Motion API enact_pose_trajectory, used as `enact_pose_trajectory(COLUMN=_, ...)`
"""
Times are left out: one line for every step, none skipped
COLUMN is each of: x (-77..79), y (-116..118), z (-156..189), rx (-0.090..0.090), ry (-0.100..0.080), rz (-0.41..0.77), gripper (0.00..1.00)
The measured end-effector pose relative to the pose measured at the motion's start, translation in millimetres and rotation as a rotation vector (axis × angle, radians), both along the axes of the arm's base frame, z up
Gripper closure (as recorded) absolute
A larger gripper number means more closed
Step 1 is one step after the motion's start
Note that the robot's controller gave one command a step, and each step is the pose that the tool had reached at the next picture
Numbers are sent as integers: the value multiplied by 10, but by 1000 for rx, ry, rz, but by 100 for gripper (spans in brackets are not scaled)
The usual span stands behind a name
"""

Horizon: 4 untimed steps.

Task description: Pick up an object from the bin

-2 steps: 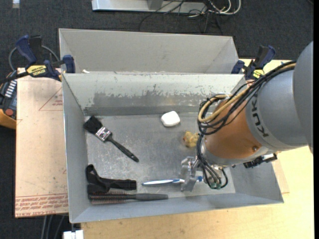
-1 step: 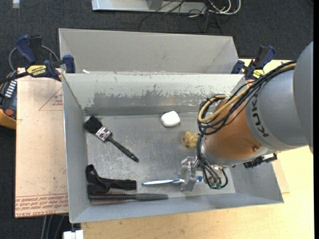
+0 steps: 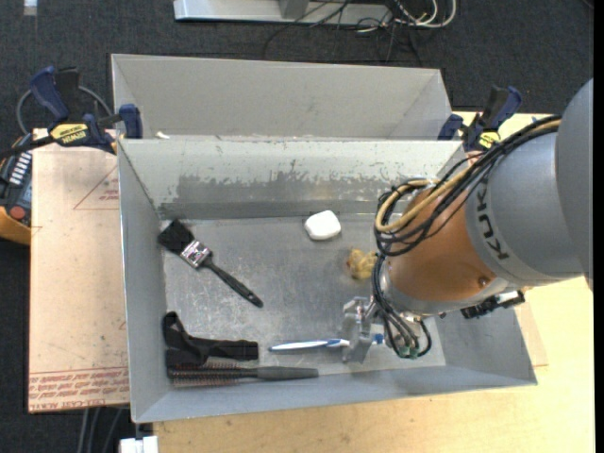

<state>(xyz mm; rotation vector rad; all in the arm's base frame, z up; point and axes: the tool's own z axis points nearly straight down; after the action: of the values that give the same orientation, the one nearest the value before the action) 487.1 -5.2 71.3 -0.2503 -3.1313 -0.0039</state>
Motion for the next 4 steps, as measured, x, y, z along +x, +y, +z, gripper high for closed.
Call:
enact_pose_trajectory(x=0, y=0, z=0, rx=0, ry=0, rz=0, gripper=100)
enact_pose_trajectory(x=0, y=0, z=0, rx=0, ry=0, rz=0, gripper=100)
enact_pose_trajectory(x=0, y=0, z=0, rx=0, ry=0, rz=0, gripper=100)
enact_pose_trajectory(x=0, y=0, z=0, rx=0, ry=0, rz=0, gripper=100)
